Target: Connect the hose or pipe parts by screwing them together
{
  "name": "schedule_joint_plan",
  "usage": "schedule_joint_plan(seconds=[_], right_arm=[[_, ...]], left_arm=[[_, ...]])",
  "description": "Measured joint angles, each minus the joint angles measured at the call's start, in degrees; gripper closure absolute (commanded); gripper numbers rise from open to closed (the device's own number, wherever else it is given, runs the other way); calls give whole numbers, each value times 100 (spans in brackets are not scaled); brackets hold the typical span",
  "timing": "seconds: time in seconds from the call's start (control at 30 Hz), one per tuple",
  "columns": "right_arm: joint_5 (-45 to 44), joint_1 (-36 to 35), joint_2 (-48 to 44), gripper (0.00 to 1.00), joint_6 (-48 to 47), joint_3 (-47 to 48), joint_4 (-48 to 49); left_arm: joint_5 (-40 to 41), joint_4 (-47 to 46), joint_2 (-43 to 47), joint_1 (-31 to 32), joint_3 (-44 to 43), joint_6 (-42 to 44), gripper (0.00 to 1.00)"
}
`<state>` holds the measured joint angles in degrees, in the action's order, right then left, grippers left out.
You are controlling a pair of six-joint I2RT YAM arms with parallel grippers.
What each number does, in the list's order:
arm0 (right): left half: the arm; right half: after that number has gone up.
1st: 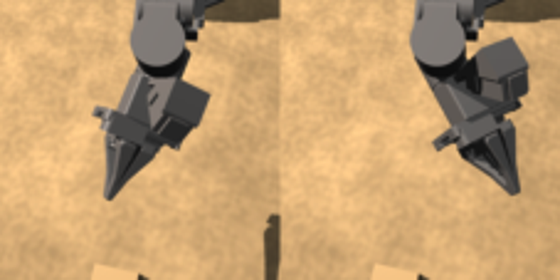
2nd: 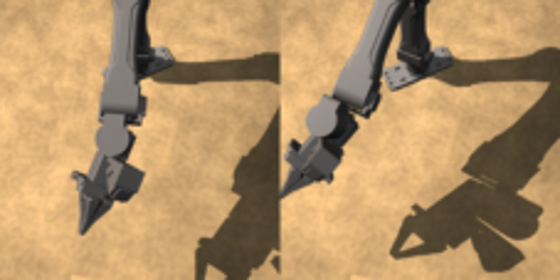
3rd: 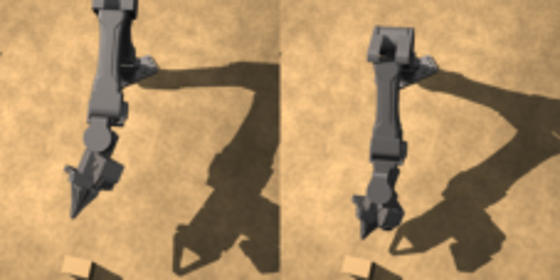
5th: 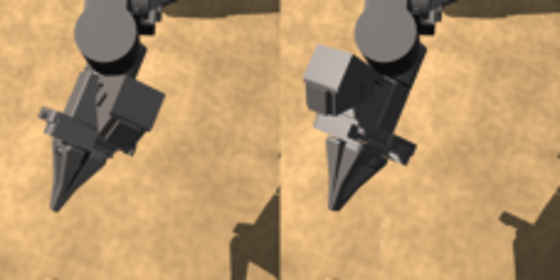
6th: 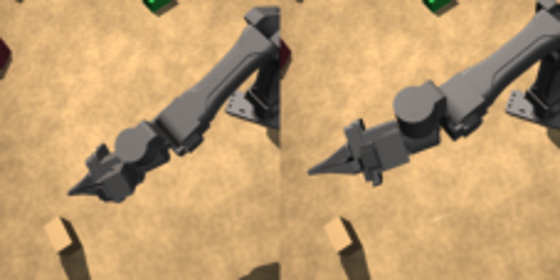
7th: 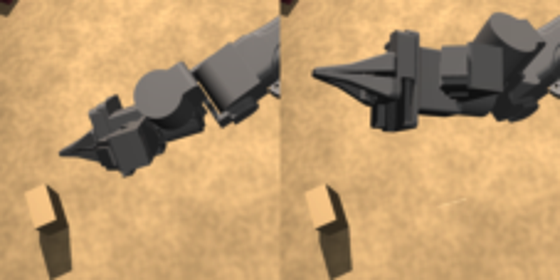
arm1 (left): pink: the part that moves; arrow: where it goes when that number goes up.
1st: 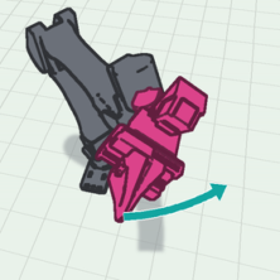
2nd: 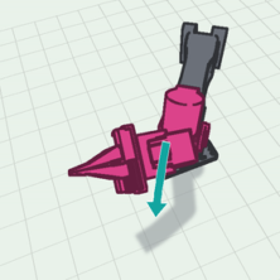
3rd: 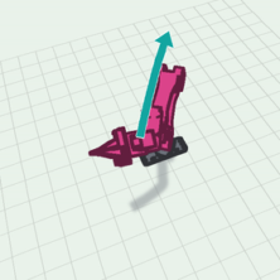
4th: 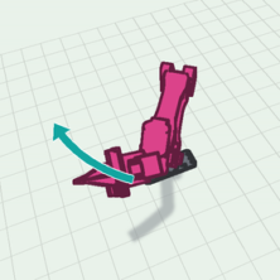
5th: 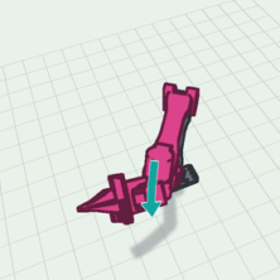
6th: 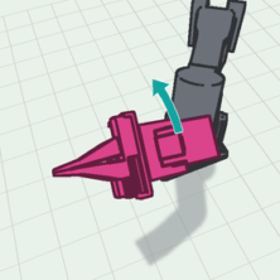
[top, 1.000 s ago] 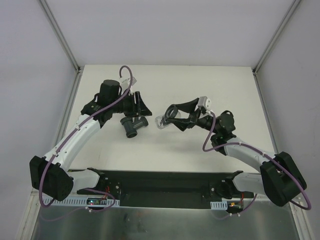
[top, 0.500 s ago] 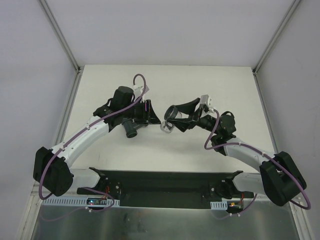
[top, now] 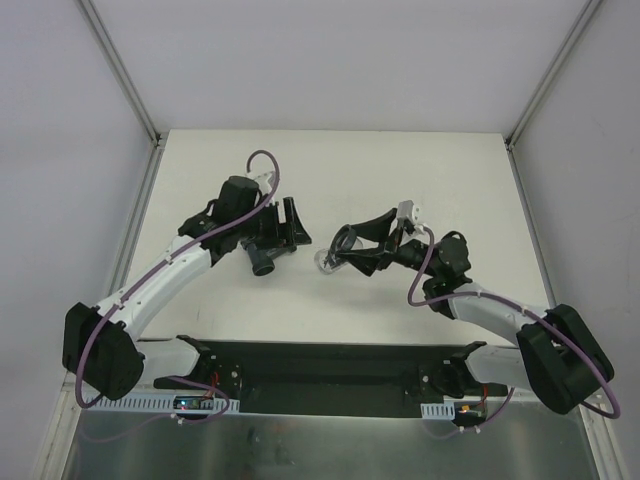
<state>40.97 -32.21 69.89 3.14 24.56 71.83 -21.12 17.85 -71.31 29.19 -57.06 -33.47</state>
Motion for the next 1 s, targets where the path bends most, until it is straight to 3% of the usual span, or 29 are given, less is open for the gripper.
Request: schedule_joint_plan(seconds=[0.17,0.4,0.53,0.73,1.0], right_arm=[[68,22,-170,75,-63,-205,-4],[208,37,-579,75,-319,-323,0],[271,37,-708,75,-446,-374,35],[313,37,-728,76,-531,-404,39],[343,37,-750,76,-584,-498,39]], left_arm=[[647,625,192,-645,0,107,12],[1617,1150,46,-1648,173,332,17],[1687,1211,-627,-1764,170,494,24],[1335,1215,-1156,-1766,170,675,16],[1193,1115,-1410,-1766,190,555,15]])
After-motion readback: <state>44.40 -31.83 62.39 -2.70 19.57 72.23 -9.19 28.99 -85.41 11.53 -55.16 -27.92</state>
